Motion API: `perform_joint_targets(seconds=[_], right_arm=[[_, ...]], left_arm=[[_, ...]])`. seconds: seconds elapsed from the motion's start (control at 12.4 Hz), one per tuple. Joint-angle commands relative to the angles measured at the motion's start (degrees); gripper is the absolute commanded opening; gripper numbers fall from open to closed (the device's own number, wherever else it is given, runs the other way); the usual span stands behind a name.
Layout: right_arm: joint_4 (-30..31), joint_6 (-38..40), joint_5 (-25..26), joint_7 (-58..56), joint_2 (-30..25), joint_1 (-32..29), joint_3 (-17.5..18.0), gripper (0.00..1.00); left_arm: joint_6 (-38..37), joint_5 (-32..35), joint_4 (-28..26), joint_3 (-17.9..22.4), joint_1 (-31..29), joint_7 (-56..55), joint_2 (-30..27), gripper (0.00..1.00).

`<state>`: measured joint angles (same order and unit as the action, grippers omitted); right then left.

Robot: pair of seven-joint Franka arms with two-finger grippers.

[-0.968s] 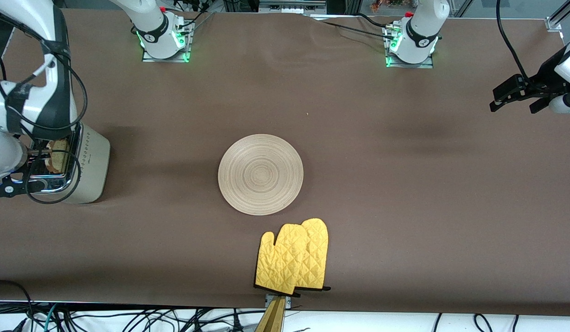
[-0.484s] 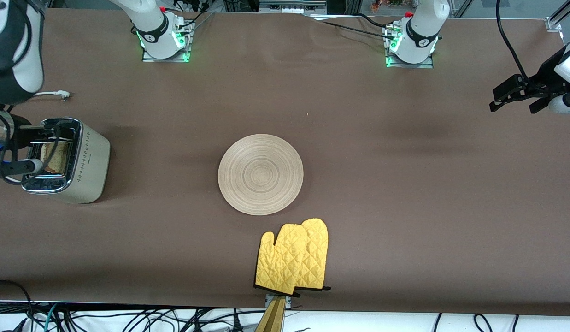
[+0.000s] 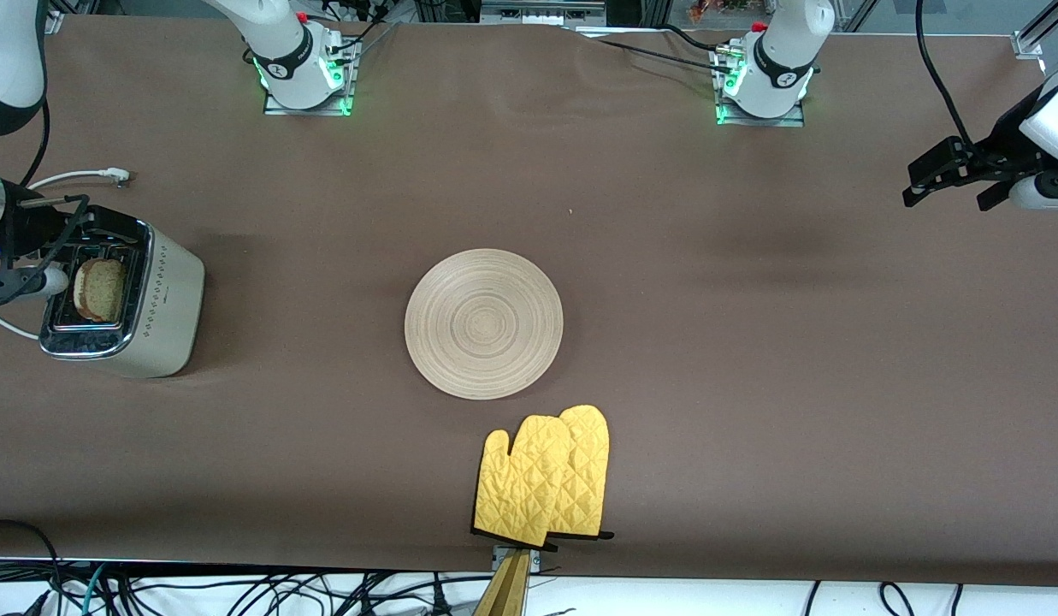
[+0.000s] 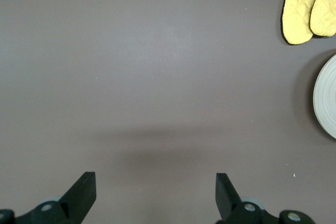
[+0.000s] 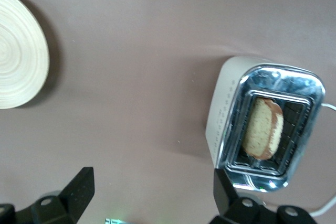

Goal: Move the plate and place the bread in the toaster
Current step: 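Open the right gripper and raise it from the toaster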

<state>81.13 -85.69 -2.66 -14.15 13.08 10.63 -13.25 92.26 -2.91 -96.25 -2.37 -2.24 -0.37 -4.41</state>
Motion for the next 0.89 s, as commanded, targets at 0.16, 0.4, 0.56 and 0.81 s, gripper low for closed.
perform_joint_targets(seconds=[0.16,0.4,0.56,0.81], right_arm=[[17.6,-7.7,3.8,9.1,-13.3,-10.3,12.7,1.00],[16.3,-7.5,2.8,8.6,-13.5,-10.4,12.7,1.00],[16.3,-7.4,1.2,8.7,-13.4,-10.4,12.5,1.00],[16.3,-7.3,1.2,8.7,-13.5,-10.7,12.5,1.00]], left_arm=[[-0.7,0.6,1.6,0.0,0.3,-0.4,0.6,1.00],[-0.7,0.7,1.6,0.0,0.3,-0.4,0.6,1.00],[-0.7,0.6,1.6,-0.1,0.3,-0.4,0.5,1.00],[-0.8,0.6,1.7,-1.0,0.3,-0.5,0.6,1.00]])
